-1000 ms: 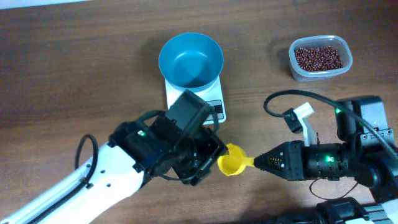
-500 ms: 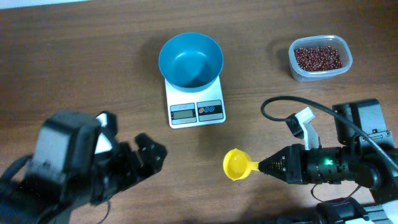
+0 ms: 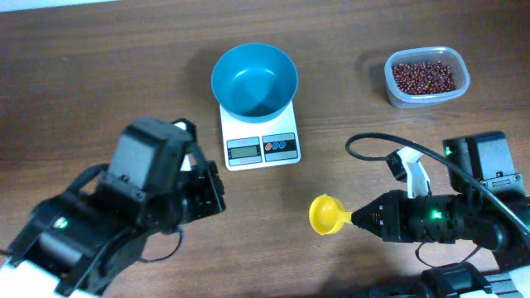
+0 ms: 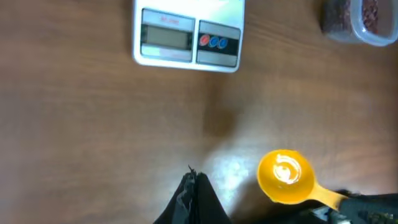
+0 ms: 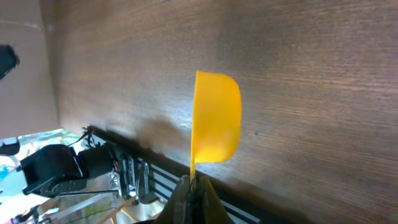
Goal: Scoop item into bowl and weigh 50g on scale
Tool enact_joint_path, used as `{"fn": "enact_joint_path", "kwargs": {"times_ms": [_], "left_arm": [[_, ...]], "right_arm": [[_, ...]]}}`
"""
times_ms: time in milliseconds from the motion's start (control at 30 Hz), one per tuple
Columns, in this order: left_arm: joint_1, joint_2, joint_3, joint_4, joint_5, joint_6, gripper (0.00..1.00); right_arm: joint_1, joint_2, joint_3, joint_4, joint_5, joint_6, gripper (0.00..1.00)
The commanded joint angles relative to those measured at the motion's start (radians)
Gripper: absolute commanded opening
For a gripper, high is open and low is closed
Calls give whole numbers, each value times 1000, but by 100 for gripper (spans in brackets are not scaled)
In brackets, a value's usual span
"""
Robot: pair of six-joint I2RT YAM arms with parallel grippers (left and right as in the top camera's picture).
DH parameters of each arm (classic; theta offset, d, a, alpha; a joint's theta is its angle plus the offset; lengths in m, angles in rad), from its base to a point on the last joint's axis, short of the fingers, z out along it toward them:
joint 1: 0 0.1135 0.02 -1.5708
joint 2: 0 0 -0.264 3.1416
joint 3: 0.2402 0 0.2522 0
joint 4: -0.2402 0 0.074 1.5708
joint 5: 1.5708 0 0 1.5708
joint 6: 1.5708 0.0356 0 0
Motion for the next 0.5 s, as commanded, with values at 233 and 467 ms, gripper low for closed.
{"fn": "enact_joint_path", "kwargs": {"times_ms": [233,467], "left_arm": [[-297,481,2,420,-415,365,0],[-255,687,2,600,-459,386,0]], "right_arm": [[2,-3,2,4,70,-14,4],[2,-3,2,4,81,-14,4]]}}
